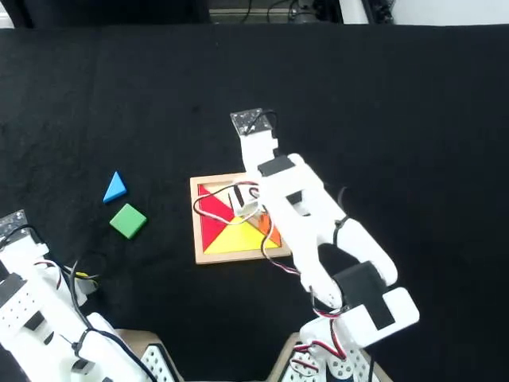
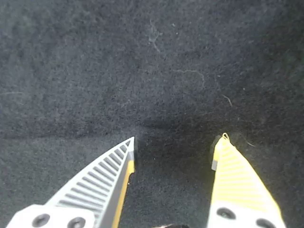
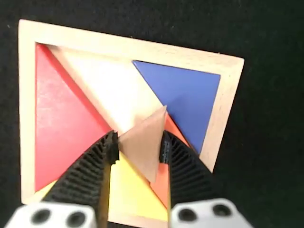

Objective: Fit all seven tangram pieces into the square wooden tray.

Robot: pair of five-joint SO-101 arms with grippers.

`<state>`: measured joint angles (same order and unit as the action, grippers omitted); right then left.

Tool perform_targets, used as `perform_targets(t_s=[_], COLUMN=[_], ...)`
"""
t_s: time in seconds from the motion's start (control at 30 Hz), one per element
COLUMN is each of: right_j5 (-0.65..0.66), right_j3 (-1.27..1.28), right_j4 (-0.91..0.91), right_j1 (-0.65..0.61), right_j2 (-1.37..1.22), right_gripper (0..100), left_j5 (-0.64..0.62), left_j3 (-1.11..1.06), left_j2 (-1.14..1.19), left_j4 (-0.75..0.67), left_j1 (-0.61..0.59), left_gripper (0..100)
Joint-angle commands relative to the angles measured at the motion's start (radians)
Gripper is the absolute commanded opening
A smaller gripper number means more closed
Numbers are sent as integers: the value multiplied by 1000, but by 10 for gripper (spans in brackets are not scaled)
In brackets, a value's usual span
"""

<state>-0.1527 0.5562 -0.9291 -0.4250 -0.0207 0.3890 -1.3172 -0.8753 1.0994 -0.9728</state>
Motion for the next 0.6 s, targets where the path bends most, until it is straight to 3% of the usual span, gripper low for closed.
perform_targets(t_s=[0.0, 0.3, 0.57], right_j5=[-6, -5, 54], right_j3=[-51, -53, -7], right_j4=[-15, -20, -18], right_j1=[2, 0, -57], right_j2=[16, 22, 96], right_gripper=[11, 18, 196], left_j5=[6, 6, 6], left_j3=[4, 4, 4], left_j2=[-9, -9, -9], left_j4=[-15, -15, -17], left_j1=[10, 10, 10], left_gripper=[267, 267, 267])
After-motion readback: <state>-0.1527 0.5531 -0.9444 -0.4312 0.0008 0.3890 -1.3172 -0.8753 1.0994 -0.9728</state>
